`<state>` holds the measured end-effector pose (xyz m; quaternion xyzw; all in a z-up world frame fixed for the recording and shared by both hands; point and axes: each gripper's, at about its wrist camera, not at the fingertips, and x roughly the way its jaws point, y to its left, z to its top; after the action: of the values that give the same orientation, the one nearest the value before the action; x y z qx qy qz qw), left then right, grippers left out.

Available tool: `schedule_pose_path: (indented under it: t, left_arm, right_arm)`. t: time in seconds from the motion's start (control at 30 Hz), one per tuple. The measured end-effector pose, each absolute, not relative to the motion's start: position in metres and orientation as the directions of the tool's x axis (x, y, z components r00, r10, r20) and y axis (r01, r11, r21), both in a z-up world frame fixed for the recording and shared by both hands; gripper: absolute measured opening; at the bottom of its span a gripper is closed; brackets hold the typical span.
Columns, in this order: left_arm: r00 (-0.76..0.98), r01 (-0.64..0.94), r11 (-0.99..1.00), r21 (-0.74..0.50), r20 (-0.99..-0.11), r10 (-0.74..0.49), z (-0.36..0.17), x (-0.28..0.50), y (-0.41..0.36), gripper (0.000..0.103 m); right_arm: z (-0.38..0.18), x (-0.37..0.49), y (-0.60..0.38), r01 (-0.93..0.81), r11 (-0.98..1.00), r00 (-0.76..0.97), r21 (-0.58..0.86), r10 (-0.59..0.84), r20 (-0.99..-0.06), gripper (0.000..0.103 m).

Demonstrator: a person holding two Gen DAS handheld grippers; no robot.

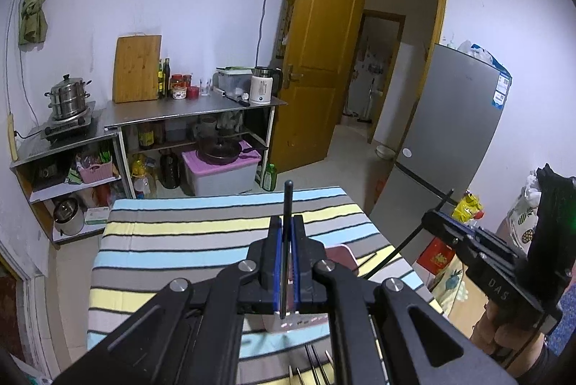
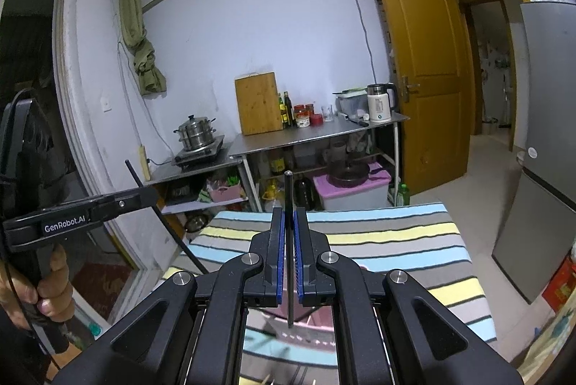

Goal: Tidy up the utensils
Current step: 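Lift the black chopsticks with both tools and carry them over the pink basket, then lower the chopsticks into the pink basket and open both tools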

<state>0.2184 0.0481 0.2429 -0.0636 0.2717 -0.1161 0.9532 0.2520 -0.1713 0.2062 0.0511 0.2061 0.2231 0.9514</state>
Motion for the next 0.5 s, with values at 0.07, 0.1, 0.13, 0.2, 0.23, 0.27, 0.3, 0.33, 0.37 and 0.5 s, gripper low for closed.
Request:
schedule_pose_path:
  t: [0.07,0.1,0.13,0.2,0.23,0.27,0.3,0.33,0.37,0.5]
  left_arm:
    - [0.826,0.187,0.966,-0.18,-0.504,-0.254,0.242,0.225,0.047,0.005]
    - [0.825,0.188,0.965,-0.181,-0.505,-0.255,0.241,0.228,0.047,0.005]
    - [0.823,0.19,0.965,-0.183,-0.506,-0.258,0.239,0.231,0.047,0.005]
    - [0.818,0.191,0.963,-0.191,-0.511,-0.264,0.235,0.238,0.046,0.005]
    - [0.815,0.191,0.962,-0.195,-0.515,-0.266,0.232,0.241,0.045,0.005]
    - [0.811,0.191,0.961,-0.2,-0.519,-0.269,0.229,0.245,0.045,0.005]
    - [0.808,0.191,0.96,-0.204,-0.522,-0.272,0.227,0.248,0.044,0.005]
    - [0.805,0.19,0.96,-0.208,-0.527,-0.273,0.223,0.252,0.043,0.005]
    - [0.802,0.188,0.959,-0.211,-0.532,-0.274,0.22,0.255,0.043,0.005]
    - [0.787,0.184,0.957,-0.225,-0.549,-0.281,0.208,0.266,0.042,0.005]
  right_arm:
    - [0.204,0.256,-0.171,-0.4,0.896,0.816,0.192,0.443,-0.37,0.005]
    - [0.203,0.259,-0.171,-0.397,0.898,0.817,0.192,0.441,-0.371,0.005]
    - [0.201,0.262,-0.17,-0.394,0.899,0.818,0.193,0.439,-0.372,0.005]
    - [0.198,0.265,-0.169,-0.389,0.901,0.818,0.193,0.434,-0.377,0.005]
    - [0.195,0.268,-0.17,-0.385,0.902,0.818,0.195,0.431,-0.38,0.005]
    - [0.192,0.271,-0.171,-0.381,0.903,0.817,0.199,0.429,-0.384,0.005]
    - [0.191,0.273,-0.172,-0.378,0.903,0.817,0.202,0.428,-0.387,0.005]
    - [0.188,0.276,-0.173,-0.374,0.904,0.816,0.205,0.426,-0.391,0.005]
    - [0.186,0.277,-0.173,-0.371,0.905,0.815,0.206,0.424,-0.394,0.005]
    - [0.178,0.286,-0.173,-0.361,0.907,0.81,0.217,0.42,-0.409,0.005]
